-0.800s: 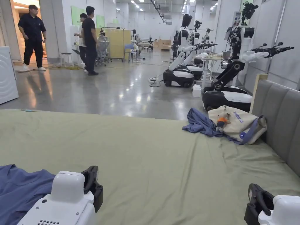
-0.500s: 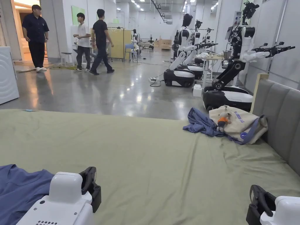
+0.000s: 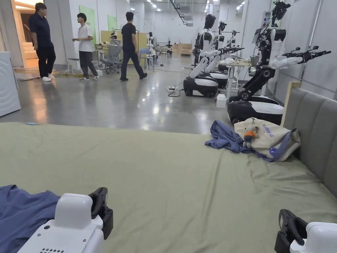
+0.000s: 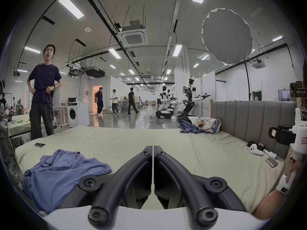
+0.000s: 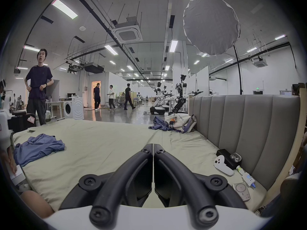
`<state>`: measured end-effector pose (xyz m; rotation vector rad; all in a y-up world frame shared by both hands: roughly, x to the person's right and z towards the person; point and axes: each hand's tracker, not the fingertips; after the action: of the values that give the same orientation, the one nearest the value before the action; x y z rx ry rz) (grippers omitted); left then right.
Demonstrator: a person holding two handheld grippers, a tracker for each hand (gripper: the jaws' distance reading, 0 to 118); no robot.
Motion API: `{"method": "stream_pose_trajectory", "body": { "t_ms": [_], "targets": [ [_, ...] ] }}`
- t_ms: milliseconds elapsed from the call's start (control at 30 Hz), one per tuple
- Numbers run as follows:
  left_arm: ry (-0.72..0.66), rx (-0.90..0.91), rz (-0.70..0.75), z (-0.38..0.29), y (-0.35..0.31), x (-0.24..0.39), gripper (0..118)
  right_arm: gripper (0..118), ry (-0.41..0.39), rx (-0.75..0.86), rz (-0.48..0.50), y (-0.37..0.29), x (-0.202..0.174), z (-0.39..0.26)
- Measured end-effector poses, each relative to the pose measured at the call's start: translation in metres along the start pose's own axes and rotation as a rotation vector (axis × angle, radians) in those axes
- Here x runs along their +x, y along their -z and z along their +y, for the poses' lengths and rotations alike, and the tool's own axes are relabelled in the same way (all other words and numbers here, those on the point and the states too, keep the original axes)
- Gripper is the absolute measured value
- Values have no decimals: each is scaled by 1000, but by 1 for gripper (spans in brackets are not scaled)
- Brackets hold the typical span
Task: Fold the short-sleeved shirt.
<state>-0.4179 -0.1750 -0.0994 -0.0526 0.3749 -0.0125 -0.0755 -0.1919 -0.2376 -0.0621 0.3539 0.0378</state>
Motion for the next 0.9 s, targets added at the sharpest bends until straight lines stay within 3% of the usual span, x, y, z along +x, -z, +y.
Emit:
{"method": "stream_pose_trajectory", "body": {
  "t_ms": [133, 200, 300, 500, 600, 700, 800, 833, 900],
  "targets": [
    [14, -2, 46, 3, -11, -19, 2, 4, -16, -16, 63, 10, -23, -1],
    [14, 3, 100, 5, -26, -39, 2, 4, 7, -26, 157, 19, -48, 1],
    [30, 3, 240, 7, -60, -79, 2, 4, -3, -13, 300, 31, -109, 7],
    [10, -9, 542, 5, -161, -167, 2, 4, 17, 7, 690, 27, -261, 20],
    [-17, -50, 617, 0, -197, -195, 2, 4, 46, -25, 837, 15, -314, 18],
    [-33, -66, 640, -6, -206, -210, 2, 4, 21, -12, 837, 7, -333, 12],
    [-46, -64, 621, -13, -188, -216, 2, 4, 11, -16, 827, 11, -328, 9],
    [-43, -63, 617, -15, -175, -220, 7, 4, 10, -25, 809, 15, -324, 7],
    [-33, -107, 579, -16, -140, -238, 95, 4, 9, -41, 783, 23, -312, 3]
  ]
}}
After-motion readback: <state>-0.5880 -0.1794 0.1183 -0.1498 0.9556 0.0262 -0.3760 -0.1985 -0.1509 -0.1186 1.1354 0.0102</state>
